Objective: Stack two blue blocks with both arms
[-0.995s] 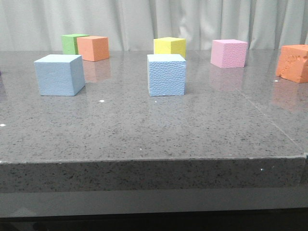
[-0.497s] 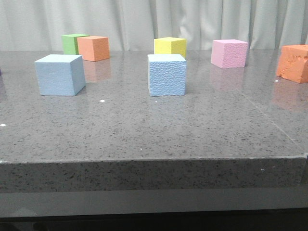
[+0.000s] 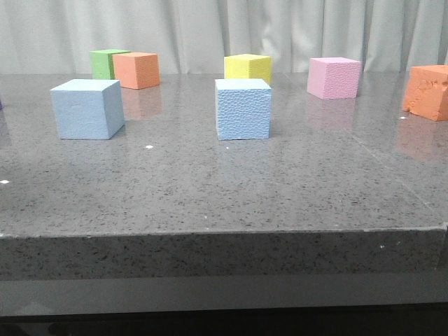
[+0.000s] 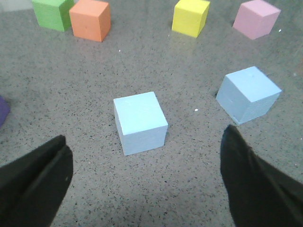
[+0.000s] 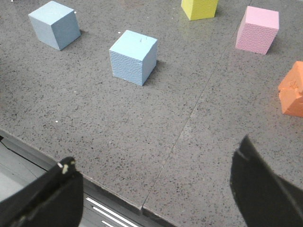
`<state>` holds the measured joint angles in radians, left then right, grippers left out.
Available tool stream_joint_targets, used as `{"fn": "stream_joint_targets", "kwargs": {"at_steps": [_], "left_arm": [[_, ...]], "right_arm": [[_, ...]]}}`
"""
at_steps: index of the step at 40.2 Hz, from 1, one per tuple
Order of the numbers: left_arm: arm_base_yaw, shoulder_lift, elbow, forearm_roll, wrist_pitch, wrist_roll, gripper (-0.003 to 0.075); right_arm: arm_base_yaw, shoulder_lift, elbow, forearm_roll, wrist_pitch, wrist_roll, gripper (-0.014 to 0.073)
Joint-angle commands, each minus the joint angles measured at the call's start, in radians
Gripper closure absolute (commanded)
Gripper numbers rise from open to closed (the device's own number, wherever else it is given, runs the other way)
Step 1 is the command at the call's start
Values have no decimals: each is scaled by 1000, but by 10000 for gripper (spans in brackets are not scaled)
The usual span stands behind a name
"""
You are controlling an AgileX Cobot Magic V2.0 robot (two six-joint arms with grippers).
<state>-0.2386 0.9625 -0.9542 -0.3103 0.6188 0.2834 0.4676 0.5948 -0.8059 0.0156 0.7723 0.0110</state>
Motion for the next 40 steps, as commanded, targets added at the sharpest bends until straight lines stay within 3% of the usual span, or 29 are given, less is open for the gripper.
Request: {"fn": "stream_joint_targets", "kwargs": {"at_steps": [1, 18, 30, 40], "left_arm": [[-9, 100, -99, -22, -46, 0, 100], [-19, 526, -448, 2, 182, -88, 100], [-95, 671, -552, 223, 210, -340, 100], [-103, 763, -594, 234, 239, -447, 100]], "right_arm": [[-7, 0, -23, 4, -68, -11, -42], [-7, 0, -23, 4, -68, -11, -42], [-7, 0, -23, 4, -68, -11, -42], [-7, 0, -23, 4, -68, -11, -42]]}}
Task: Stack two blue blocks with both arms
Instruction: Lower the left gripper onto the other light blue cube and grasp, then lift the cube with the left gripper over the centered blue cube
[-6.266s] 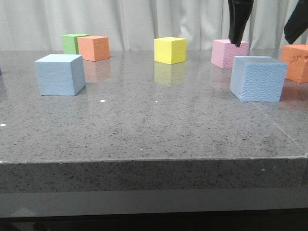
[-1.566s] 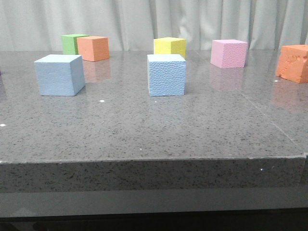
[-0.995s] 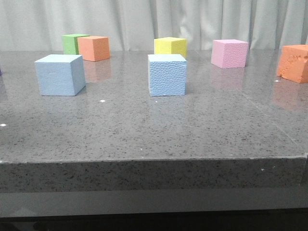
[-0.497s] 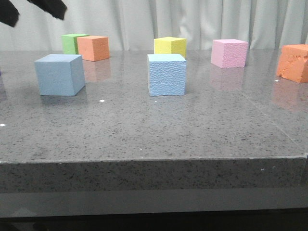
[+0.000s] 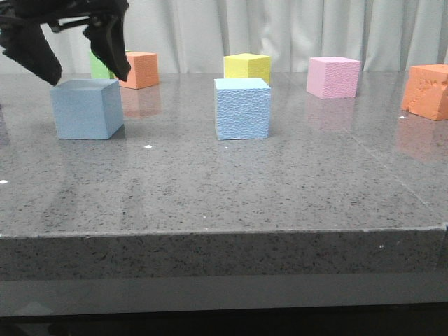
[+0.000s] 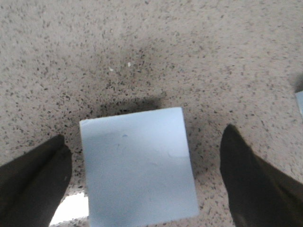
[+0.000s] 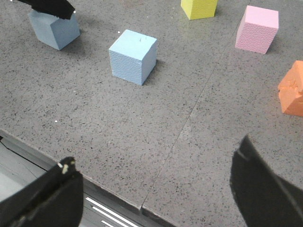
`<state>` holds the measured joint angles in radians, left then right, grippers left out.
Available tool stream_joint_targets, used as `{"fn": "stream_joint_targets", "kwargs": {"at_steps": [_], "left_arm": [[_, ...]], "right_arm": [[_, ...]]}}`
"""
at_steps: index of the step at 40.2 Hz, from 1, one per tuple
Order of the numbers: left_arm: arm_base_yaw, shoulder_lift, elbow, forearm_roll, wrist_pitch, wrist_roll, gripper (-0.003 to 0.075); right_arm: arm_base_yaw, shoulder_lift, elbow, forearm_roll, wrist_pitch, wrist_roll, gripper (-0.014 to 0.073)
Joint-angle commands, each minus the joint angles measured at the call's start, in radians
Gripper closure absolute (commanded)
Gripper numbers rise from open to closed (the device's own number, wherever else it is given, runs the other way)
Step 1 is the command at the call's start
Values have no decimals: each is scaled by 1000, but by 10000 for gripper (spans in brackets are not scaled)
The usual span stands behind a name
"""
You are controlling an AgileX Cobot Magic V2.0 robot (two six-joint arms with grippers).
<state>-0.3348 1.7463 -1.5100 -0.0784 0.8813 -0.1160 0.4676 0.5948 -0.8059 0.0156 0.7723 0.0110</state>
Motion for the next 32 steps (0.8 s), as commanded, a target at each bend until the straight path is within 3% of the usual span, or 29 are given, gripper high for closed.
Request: {"fn": "stream_joint_targets", "kwargs": {"at_steps": [1, 11, 18, 32], "left_arm": [[-7, -13, -39, 2, -24, -55, 100], [-7, 30, -41, 2, -27, -78, 113], [-7, 30, -41, 2, -27, -78, 232], [-17, 26, -136, 2, 33, -68, 240]], "right_arm": [[-7, 0, -23, 4, -68, -11, -42], [-7, 0, -23, 4, -68, -11, -42], [-7, 0, -23, 4, -68, -11, -42], [-7, 0, -23, 4, -68, -11, -42]]}}
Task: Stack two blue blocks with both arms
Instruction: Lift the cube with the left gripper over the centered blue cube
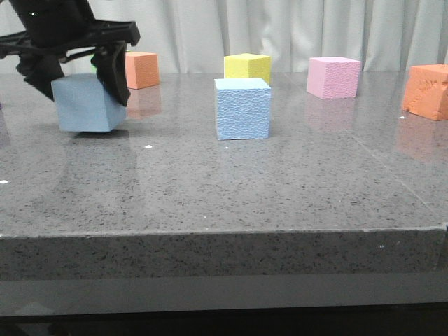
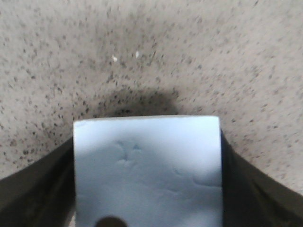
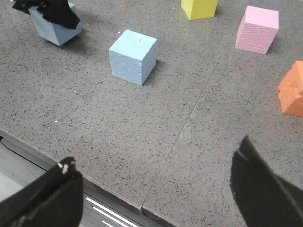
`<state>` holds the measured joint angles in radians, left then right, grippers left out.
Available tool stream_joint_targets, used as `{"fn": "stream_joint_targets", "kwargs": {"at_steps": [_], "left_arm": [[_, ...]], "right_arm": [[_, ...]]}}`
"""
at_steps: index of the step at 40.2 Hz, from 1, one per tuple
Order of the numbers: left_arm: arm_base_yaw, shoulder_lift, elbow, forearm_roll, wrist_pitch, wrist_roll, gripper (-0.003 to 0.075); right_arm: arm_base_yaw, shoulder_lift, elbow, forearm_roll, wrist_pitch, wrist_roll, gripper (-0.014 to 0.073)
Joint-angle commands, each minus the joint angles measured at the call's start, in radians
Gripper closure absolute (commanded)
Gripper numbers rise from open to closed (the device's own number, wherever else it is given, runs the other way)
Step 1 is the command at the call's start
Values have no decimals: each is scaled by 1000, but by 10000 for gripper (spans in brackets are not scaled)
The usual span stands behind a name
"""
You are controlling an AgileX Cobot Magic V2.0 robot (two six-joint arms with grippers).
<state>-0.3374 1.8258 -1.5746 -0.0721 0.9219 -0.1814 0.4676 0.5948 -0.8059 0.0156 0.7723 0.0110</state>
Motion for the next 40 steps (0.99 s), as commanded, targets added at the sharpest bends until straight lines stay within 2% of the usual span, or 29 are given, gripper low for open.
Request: {"fn": "stream_joint_targets", "kwargs": {"at_steps": [1, 7, 16, 24, 30, 40], "left_arm": [[-17, -54, -84, -4, -1, -1, 240], [-44, -54, -177, -4, 26, 41, 240], [-157, -54, -333, -51, 56, 359, 240], [-217, -20, -432, -169, 76, 601, 240], [-224, 31, -507, -220, 171, 759, 240], [-224, 127, -621, -258, 328, 898, 240]], "right_arm": [[-7, 0, -23, 4, -68, -11, -42], [-7, 0, -23, 4, -68, -11, -42], [-7, 0, -23, 4, -68, -11, -42], [-7, 0, -23, 4, -68, -11, -42], [-7, 0, -23, 4, -68, -11, -42], [-7, 0, -23, 4, -68, -11, -42]]}}
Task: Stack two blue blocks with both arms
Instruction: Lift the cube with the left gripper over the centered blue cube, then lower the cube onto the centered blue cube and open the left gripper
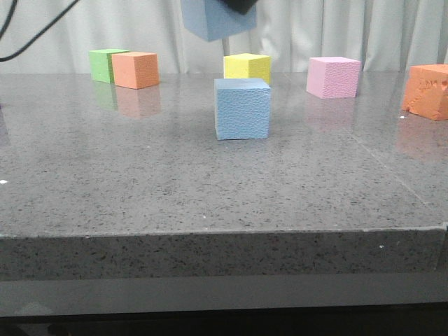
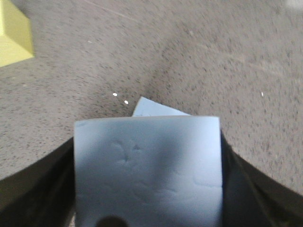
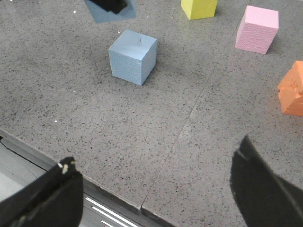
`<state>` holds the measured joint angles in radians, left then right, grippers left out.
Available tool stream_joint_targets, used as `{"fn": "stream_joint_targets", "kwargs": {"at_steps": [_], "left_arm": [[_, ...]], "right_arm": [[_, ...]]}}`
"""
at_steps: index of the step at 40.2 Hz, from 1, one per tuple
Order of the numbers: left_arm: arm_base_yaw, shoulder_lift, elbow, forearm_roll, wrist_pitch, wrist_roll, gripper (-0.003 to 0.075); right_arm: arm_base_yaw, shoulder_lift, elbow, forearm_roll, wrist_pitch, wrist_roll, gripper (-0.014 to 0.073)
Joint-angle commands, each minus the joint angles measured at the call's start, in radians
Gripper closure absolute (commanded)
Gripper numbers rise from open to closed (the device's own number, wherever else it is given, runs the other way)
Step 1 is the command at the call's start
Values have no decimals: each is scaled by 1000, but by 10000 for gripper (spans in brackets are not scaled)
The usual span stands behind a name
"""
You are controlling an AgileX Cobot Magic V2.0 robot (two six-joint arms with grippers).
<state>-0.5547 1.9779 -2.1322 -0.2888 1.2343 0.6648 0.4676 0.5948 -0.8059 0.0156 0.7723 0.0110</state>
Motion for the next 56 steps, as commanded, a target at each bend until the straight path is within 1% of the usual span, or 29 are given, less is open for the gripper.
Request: {"fn": "stream_joint_targets", "kwargs": {"at_steps": [1, 11, 23, 35, 43, 50, 56], "left_arm": [[-7, -18, -73, -43, 22, 60, 240], [-9, 3, -84, -105, 25, 217, 240], [-9, 32, -82, -100, 31, 306, 240], [-9, 75, -82, -99, 35, 314, 240], [-9, 84, -82, -101, 35, 356, 237], [-9, 84, -82, -101, 31, 361, 231], [-9, 84, -82, -101, 31, 361, 164]], "right_arm": [[-7, 0, -23, 4, -68, -11, -42], [-7, 0, -23, 4, -68, -11, -42], [-7, 0, -23, 4, -68, -11, -42], [-7, 0, -23, 4, -68, -11, -42], [-7, 0, -23, 4, -68, -11, -42], [-7, 0, -23, 4, -68, -11, -42], [-7, 0, -23, 4, -68, -11, -42]]}}
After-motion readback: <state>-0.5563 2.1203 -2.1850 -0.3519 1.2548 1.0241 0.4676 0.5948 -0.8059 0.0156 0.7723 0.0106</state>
